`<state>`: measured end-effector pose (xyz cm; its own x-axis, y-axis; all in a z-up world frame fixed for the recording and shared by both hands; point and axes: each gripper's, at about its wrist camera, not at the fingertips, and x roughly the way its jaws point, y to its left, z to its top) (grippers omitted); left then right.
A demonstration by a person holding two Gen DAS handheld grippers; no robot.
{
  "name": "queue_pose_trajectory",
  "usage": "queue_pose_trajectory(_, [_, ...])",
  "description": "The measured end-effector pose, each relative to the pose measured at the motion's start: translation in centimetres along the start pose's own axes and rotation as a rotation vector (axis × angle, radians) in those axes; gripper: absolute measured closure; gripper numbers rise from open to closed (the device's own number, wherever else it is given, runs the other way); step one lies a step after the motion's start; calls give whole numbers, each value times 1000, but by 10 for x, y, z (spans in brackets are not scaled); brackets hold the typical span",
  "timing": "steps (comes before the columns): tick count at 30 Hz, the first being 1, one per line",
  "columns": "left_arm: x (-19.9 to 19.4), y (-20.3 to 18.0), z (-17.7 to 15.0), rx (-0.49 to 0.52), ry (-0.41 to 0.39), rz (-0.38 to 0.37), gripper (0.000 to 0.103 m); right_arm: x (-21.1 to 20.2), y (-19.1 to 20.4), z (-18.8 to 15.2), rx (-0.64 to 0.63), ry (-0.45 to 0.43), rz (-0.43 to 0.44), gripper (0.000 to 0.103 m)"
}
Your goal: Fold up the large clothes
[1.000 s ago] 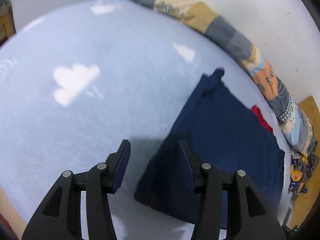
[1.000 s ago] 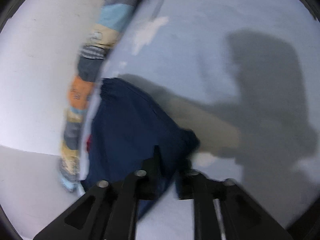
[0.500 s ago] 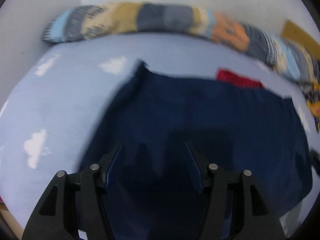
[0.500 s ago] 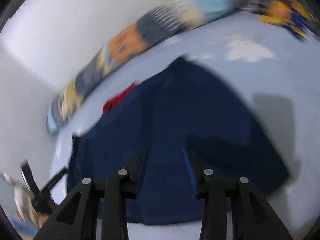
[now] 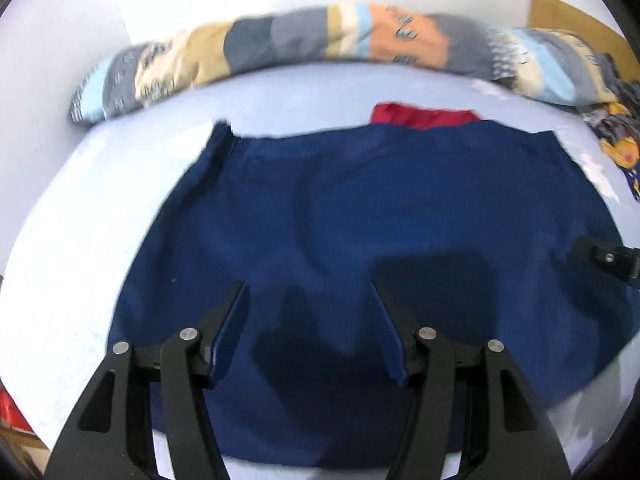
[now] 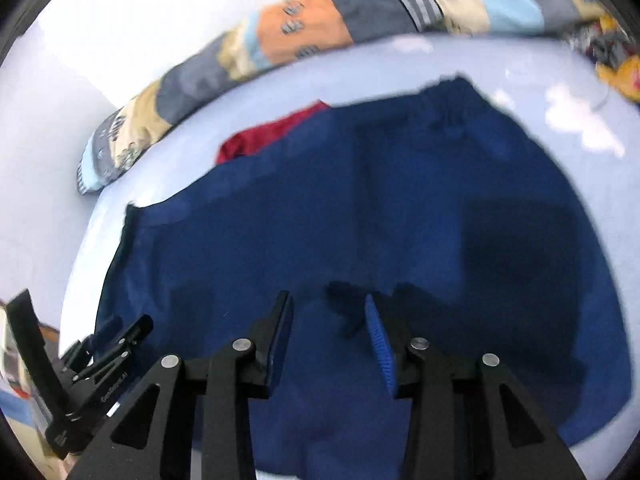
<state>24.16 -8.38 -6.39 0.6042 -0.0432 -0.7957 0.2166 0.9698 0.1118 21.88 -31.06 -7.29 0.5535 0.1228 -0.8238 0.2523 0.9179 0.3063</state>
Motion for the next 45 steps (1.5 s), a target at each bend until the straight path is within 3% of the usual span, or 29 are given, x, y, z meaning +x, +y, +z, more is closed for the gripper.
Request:
queue_pose_trajectory(4, [-31,13,-32,11,-33,9,43,-23,12,-27,-66,-17,-10,62])
queue_pose_trajectory(7, [-53,5,-52,-16,-49,-6,42,-38,21,-48,-112,-33,31,62])
queue_pose_trajectory(8, [-63,3,-58,-15,-80,3,41,-45,23,-56,-123,-40,45,62])
queue_pose_trajectory(10, [-78,0,-64,4,-149,22,29,-55,26,-69,-160,-55,44,62])
queue_pose_trajectory(13, [-87,1,-64,8,-212,17,27,-59,28,-74,-180,-67,16,55])
queue_pose_trajectory(17, [-80,2,-60,2,-203,-6,27,-50,23,-70,-148,-71,-37,53])
queue_pose_trajectory(21, [-76,-1,-59,12,-188,-19,27,-31,17,-68,-113,-7,-51,53])
queue_pose_trajectory(33, [-86,-16,-59,61,-257,-43,27,-3,21,-70,-146,69,-108,53])
queue_pose_trajectory(45, [-89,-19,-59,75,-275,-45,27,-2,24,-72,-165,75,-118,51])
